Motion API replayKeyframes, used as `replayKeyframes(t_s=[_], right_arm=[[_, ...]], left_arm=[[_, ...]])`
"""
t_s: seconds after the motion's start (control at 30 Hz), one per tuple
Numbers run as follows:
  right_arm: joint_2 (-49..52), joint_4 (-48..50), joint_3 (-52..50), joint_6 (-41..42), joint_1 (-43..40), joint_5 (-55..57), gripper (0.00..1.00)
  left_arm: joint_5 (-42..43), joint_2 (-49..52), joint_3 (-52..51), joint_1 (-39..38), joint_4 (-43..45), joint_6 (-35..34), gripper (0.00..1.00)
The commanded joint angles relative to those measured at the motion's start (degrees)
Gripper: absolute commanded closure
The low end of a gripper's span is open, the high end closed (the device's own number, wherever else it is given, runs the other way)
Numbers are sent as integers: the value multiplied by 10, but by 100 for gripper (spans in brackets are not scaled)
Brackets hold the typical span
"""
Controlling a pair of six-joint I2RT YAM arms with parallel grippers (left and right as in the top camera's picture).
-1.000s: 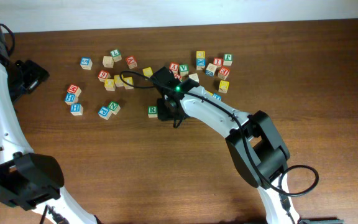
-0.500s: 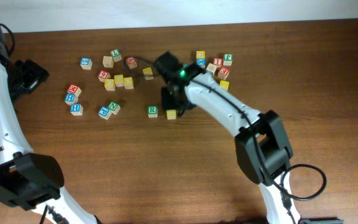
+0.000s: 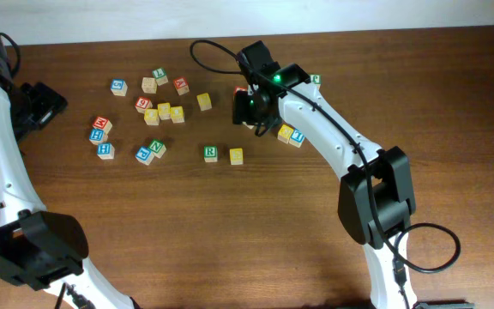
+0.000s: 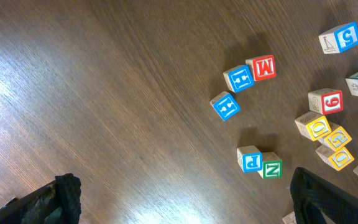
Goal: Spell out RSS
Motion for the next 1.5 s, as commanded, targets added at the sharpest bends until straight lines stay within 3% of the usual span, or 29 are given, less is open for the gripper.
replayKeyframes(t_s=[0.0, 0.03, 0.1, 0.33, 0.57, 0.83, 1.03, 1.33, 1.47], right_arm=[[4, 23, 11, -2, 1, -12, 25], [4, 29, 11, -2, 1, -12, 24], [4, 47, 11, -3, 1, -14, 12], [-33, -6, 12, -3, -29, -12, 10], [-161, -97, 12, -50, -157, -9, 2], [-176, -220, 12, -53, -311, -7, 2], [-176, -227, 12, -53, -384, -7, 2], [-176, -226, 12, -53, -403, -7, 2], [-176, -226, 12, -53, -403, -7, 2]], left_arm=[[-9, -8, 5, 5, -1, 3, 1], [-9, -8, 5, 5, -1, 3, 1], [-9, -8, 5, 5, -1, 3, 1], [-9, -8, 5, 5, -1, 3, 1], [-9, -8, 5, 5, -1, 3, 1], [-9, -8, 5, 5, -1, 3, 1], [-9, -8, 5, 5, -1, 3, 1], [-8, -8, 5, 5, -1, 3, 1], [77, -8, 5, 4, -3, 3, 1]])
